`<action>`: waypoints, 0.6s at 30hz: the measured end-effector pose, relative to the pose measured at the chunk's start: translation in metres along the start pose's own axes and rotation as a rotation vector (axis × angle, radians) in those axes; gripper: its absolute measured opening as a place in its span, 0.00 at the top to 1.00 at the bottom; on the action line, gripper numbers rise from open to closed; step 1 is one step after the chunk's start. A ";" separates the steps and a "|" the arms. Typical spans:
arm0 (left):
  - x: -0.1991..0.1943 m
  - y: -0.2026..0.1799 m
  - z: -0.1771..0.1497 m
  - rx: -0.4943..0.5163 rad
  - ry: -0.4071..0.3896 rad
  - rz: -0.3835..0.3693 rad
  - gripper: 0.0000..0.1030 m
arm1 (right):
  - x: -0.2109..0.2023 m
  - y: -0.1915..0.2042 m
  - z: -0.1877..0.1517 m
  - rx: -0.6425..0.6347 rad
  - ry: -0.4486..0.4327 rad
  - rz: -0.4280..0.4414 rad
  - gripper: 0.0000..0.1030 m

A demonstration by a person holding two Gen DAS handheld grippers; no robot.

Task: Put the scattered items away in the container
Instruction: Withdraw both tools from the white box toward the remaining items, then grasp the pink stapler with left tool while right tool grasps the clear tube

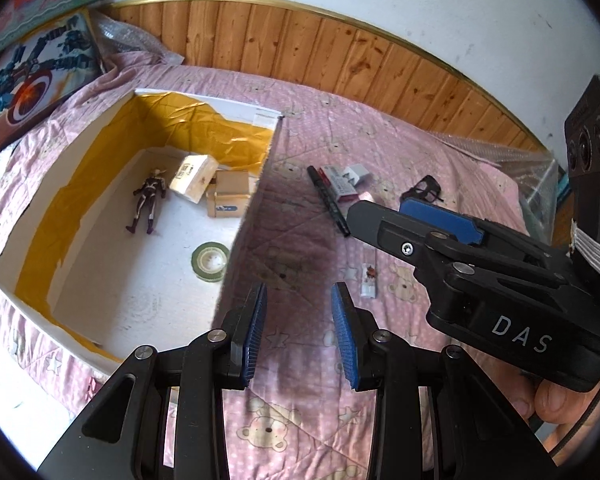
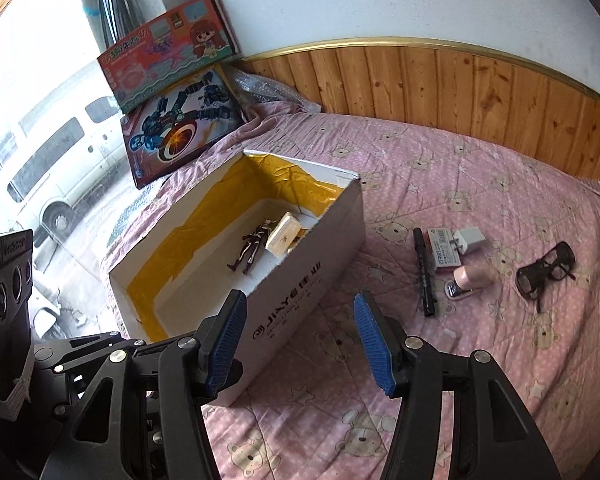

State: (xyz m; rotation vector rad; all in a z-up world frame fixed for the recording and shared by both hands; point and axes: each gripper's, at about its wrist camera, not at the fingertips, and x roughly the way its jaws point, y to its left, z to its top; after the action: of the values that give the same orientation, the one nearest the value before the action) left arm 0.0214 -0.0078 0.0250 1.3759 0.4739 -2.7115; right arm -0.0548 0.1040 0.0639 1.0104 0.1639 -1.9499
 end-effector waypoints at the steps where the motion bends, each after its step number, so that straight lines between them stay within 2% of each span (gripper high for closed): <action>1: 0.001 -0.005 -0.001 0.011 0.003 -0.005 0.66 | -0.004 -0.009 -0.006 0.027 -0.009 -0.001 0.44; 5: 0.009 -0.023 -0.003 0.043 0.021 -0.033 0.66 | -0.015 -0.048 -0.031 0.136 -0.024 -0.020 0.51; 10: 0.028 -0.042 0.000 0.073 0.058 -0.056 0.66 | -0.012 -0.087 -0.063 0.225 0.002 -0.066 0.56; 18: 0.083 -0.055 0.003 0.045 0.176 -0.099 0.64 | 0.011 -0.126 -0.092 0.300 0.069 -0.098 0.62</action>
State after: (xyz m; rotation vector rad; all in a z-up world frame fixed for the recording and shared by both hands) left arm -0.0414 0.0506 -0.0262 1.6550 0.5093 -2.7054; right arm -0.1009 0.2136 -0.0379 1.2863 -0.0435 -2.0705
